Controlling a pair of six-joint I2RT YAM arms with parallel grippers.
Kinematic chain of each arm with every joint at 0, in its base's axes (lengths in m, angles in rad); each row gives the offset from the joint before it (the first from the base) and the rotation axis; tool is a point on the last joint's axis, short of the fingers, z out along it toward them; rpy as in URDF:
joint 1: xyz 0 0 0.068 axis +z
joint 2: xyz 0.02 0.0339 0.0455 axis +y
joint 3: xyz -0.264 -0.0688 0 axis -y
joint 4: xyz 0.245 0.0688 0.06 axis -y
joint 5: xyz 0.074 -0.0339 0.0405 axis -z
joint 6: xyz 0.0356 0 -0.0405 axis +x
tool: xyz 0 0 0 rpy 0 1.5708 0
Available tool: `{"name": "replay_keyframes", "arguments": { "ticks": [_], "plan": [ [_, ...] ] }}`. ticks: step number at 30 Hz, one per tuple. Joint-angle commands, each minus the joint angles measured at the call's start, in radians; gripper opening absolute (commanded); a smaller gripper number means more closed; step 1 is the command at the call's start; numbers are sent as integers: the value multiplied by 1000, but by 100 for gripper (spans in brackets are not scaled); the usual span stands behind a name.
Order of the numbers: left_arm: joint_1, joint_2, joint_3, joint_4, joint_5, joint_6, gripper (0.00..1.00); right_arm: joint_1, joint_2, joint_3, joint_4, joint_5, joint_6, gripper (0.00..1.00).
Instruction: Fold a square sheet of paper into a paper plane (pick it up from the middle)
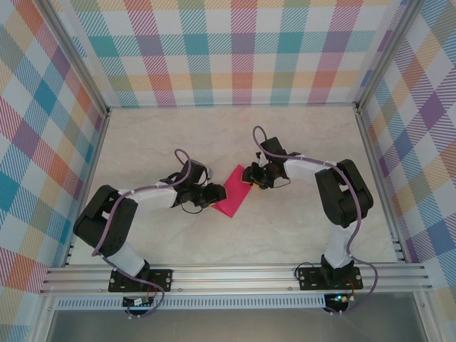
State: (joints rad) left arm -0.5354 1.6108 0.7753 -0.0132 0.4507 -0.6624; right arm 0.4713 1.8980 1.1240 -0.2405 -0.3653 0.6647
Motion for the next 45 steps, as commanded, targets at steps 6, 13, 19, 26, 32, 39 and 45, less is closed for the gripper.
{"name": "replay_keyframes", "arguments": {
  "ticks": [6, 13, 19, 26, 32, 39, 45],
  "plan": [
    [31, 21, 35, 1, 94, 144, 43, 1, 80, 68, 21, -49, -48, 37],
    [41, 16, 23, -19, 34, 150, 38, 1, 119, 127, 39, -83, -102, 36],
    [42, -11, -6, -11, 22, 137, 36, 5, 104, 133, 18, -80, -95, 35],
    [41, 0, -21, -9, -9, 106, 25, 54, 28, 58, -1, -69, -55, 31],
    [41, -6, -24, -4, -4, 77, 23, 80, 37, 19, 1, -63, -22, 25],
    [34, -44, -55, 9, 76, 32, 31, 82, 78, 26, -25, -35, -7, 23],
    [13, -85, -68, 32, 123, 2, 31, 81, 87, 34, -46, -20, 4, 22]
  ]
}}
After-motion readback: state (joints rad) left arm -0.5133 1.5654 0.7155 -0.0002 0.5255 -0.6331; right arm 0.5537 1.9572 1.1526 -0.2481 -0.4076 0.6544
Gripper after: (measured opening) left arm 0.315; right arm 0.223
